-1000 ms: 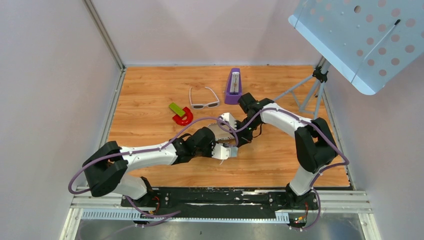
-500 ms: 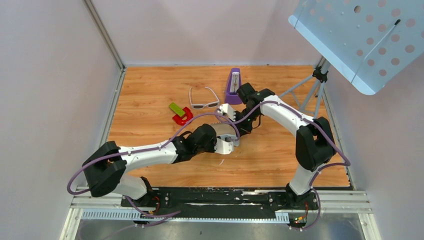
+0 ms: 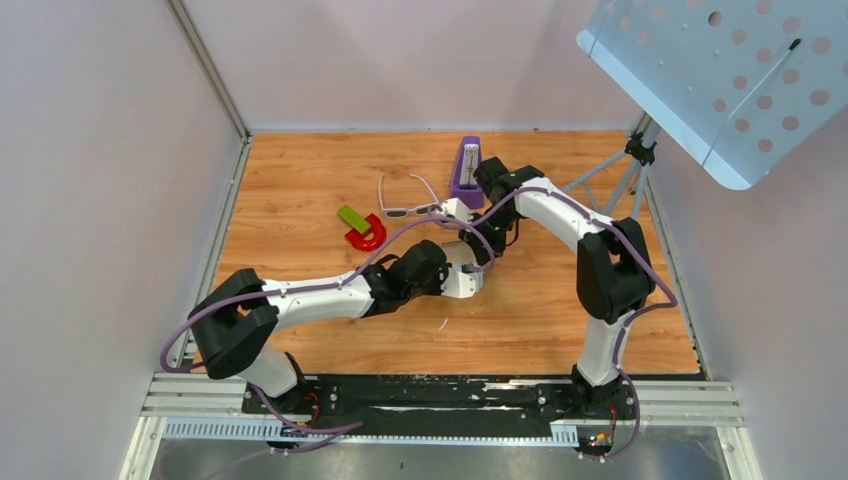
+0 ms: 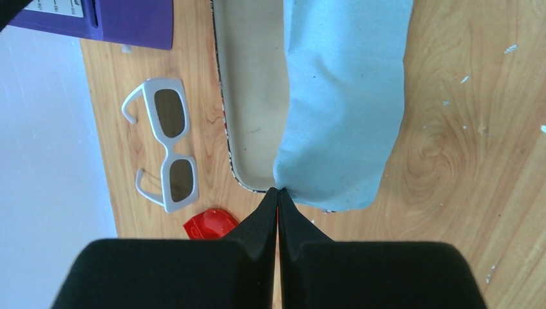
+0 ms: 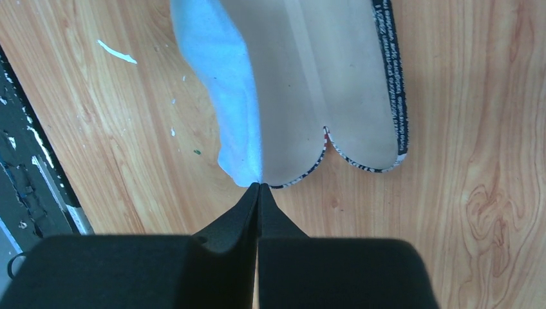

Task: Organize the sunglasses
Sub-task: Place the glasses cleaning cloth in the sunglasses case.

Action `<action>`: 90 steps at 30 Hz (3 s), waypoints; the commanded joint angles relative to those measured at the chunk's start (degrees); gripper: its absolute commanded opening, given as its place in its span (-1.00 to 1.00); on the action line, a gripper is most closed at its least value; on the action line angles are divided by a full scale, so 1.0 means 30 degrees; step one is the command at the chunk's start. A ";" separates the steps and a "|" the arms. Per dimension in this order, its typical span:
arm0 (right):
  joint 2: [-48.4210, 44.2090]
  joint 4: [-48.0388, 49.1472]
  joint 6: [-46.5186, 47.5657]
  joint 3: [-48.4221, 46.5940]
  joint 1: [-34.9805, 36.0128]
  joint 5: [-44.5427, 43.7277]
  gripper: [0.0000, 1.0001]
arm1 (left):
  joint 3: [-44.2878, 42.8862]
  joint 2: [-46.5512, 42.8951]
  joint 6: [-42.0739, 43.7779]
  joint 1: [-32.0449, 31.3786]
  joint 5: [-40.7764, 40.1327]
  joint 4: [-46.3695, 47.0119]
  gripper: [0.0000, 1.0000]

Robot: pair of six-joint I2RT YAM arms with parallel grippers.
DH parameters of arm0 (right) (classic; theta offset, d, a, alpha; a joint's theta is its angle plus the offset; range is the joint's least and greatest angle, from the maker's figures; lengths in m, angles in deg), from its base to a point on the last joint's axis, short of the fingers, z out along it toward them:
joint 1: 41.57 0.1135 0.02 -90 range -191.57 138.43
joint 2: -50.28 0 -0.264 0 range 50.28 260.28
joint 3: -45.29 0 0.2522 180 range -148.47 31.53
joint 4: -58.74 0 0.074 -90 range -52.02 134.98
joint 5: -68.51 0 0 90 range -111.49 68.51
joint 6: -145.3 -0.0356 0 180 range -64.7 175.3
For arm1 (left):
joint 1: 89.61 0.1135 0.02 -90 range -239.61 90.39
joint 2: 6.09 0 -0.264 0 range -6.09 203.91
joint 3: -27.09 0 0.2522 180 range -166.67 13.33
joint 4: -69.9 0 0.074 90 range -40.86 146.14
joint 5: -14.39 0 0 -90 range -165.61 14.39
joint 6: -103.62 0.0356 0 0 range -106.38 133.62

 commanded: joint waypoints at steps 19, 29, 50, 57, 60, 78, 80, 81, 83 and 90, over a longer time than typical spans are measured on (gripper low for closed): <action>0.2953 -0.0816 0.0099 -0.2707 -0.0656 -0.0083 -1.00 | -0.1687 0.1993 -0.0589 0.0777 -0.0501 -0.0495 -1.00; 0.3852 -0.1052 0.0125 -0.3067 -0.0625 0.0188 -1.00 | -0.1485 0.2339 -0.0784 0.0915 0.0284 -0.0626 -1.00; 0.5039 -0.1082 0.0021 -0.3834 -0.0601 0.0188 -1.00 | -0.1639 0.3288 -0.0677 0.1292 0.0290 -0.0094 -1.00; 0.5252 -0.1082 -0.0049 -0.4092 -0.0572 0.0188 -1.00 | -0.1700 0.3536 -0.0640 0.1440 0.0229 0.0193 -1.00; 0.5289 -0.1097 -0.0051 -0.4144 -0.0556 0.0161 -1.00 | -0.1725 0.3620 -0.0660 0.1476 0.0355 0.0245 -1.00; 0.4321 -0.1311 -0.0651 -0.4111 -0.0476 0.0254 -0.65 | -0.1374 0.2435 -0.0814 0.1471 0.0626 0.0236 -0.53; 0.3949 -0.1509 -0.0803 -0.4200 -0.0472 0.0247 -0.57 | -0.1257 0.1862 -0.0724 0.1477 0.0511 0.0229 -0.49; 0.3730 -0.1592 -0.0859 -0.4229 -0.0483 0.0247 -0.54 | -0.1177 0.1517 -0.0674 0.1479 0.0453 0.0246 -0.46; 0.3310 -0.1755 -0.1053 -0.4288 -0.0486 0.0247 -0.49 | -0.1146 0.0790 -0.0535 0.1472 0.0300 0.0159 -0.42; 0.1917 -0.2889 -0.1660 -0.4873 -0.0510 0.0136 -0.37 | -0.1728 -0.1555 -0.0380 0.1607 -0.0306 -0.1257 -0.33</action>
